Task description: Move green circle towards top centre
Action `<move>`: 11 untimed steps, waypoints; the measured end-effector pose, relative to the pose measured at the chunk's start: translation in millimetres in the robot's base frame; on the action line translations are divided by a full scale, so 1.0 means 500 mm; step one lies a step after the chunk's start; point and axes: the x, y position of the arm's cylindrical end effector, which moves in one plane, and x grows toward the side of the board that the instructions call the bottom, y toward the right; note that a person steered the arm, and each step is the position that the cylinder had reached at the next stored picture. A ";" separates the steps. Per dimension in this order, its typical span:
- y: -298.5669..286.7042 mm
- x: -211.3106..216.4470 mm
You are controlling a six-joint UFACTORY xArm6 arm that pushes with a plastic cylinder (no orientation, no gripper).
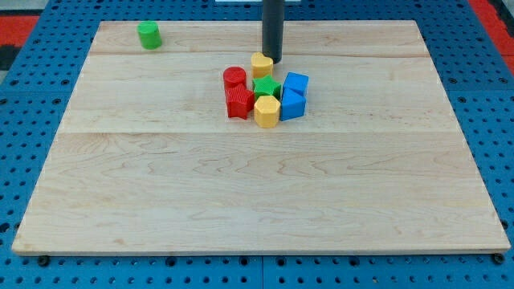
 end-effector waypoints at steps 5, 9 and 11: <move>-0.433 -0.064; -0.246 -0.087; -0.404 -0.193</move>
